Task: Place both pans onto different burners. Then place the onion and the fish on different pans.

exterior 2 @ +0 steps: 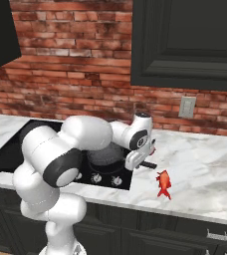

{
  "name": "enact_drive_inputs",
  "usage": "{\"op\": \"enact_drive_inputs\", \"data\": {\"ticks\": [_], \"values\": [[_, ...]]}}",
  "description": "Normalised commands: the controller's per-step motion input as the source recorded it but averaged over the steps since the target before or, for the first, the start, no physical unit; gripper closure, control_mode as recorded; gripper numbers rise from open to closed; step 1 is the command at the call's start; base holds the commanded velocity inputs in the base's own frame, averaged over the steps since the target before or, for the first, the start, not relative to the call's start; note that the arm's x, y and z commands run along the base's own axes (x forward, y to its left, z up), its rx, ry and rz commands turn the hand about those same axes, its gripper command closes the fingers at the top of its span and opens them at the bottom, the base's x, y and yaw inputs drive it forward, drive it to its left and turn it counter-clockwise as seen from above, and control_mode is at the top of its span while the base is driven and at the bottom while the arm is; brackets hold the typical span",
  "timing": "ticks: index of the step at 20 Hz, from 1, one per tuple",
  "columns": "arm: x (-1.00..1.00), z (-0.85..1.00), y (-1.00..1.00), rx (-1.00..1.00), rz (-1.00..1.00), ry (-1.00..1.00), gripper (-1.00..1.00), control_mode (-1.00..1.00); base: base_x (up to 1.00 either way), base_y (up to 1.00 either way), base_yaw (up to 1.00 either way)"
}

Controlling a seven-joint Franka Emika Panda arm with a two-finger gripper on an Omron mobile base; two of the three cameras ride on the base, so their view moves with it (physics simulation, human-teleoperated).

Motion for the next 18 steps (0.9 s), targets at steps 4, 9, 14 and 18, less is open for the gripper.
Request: {"op": "enact_drive_inputs", "data": {"ticks": [4, 9, 14, 18], "values": [[0.0, 0.0, -0.03, 0.0, -0.05, 0.01, -1.0, -1.0, 0.0, 0.0, 0.0], [0.0, 0.0, 0.0, 0.0, -0.01, 0.0, -1.0, -1.0, 0.0, 0.0, 0.0], [0.0, 0.0, 0.08, 0.0, 0.0, 0.0, -1.0, -1.0, 0.0, 0.0, 0.0], [0.0, 0.0, -0.24, 0.0, -0.11, 0.0, -1.0, -1.0, 0.0, 0.0, 0.0]]}}
